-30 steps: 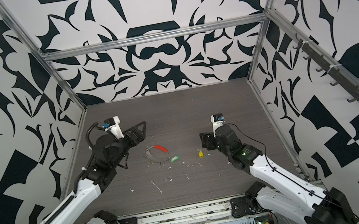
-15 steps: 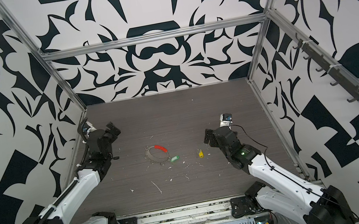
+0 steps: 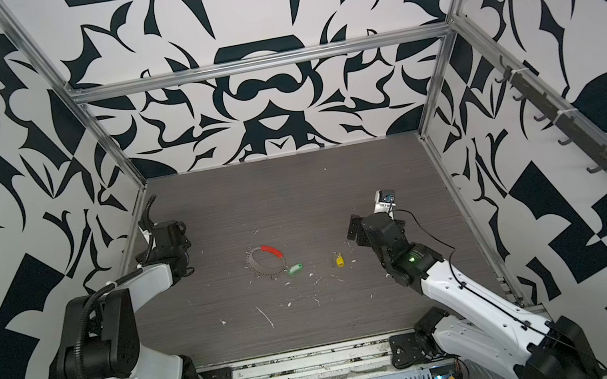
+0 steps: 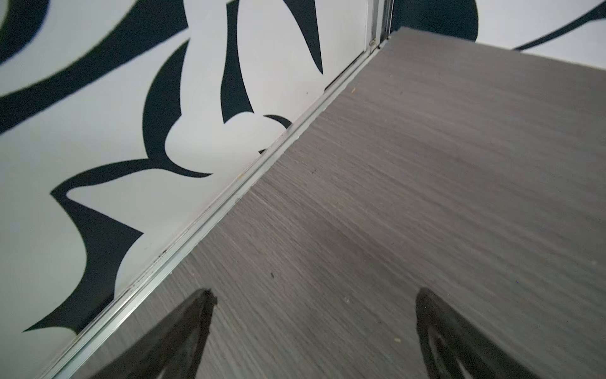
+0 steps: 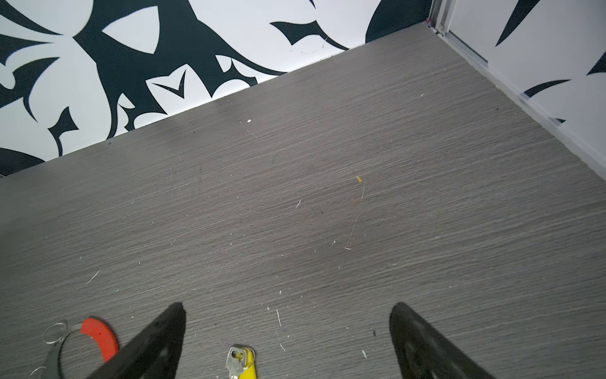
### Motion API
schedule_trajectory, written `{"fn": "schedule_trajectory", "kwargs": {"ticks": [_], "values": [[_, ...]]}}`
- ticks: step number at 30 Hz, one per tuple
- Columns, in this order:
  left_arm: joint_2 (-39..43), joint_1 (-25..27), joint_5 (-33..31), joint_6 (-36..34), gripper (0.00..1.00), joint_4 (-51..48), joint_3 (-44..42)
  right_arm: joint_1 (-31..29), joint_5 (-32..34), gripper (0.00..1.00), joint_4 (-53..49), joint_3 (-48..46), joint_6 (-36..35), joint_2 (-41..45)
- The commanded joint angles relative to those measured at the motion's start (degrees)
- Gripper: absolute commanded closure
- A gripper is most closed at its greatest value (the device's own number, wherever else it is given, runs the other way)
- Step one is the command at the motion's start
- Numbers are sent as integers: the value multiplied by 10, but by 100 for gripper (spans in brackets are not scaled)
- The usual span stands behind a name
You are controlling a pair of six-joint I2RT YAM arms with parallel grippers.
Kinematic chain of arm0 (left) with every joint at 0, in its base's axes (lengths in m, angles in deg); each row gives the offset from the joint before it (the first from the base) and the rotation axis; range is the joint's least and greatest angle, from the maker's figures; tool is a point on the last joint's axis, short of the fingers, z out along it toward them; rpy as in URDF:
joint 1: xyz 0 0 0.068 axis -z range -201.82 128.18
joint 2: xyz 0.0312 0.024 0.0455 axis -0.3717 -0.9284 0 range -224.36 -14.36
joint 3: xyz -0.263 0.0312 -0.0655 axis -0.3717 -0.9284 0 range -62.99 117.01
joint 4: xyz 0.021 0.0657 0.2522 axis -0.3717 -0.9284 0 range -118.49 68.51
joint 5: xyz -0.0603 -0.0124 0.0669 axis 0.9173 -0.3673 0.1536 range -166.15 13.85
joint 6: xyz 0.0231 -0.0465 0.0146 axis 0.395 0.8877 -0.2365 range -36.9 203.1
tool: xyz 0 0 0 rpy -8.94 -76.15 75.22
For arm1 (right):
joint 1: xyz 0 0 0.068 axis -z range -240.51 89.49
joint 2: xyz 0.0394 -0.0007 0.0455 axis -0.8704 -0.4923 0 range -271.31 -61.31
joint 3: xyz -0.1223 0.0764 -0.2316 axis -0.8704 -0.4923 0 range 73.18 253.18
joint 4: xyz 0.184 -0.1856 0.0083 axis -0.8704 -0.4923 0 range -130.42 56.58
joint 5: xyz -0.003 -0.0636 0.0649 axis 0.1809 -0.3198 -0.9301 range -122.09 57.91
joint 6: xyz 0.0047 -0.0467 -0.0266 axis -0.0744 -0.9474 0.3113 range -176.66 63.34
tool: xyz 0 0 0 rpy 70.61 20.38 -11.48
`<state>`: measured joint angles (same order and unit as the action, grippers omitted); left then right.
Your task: Remove the keys from the keyring
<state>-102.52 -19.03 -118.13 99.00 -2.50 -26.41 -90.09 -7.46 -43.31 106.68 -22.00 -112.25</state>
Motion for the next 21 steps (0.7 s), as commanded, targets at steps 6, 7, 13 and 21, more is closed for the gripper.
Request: {"fn": "schedule_trajectory", "kwargs": {"ticks": [6,7,13,21], "values": [[0,-8,127,-93,1,241,-98,2,34,1,30,-2,-38,35],[0,-12,146,-96,1,268,-111,2,29,1,41,-10,-46,42],[4,-45,219,-70,1,315,-151,2,9,1,122,-63,-88,77],[-17,-45,216,-81,1,376,-165,3,120,1,272,-122,-156,49]]}}
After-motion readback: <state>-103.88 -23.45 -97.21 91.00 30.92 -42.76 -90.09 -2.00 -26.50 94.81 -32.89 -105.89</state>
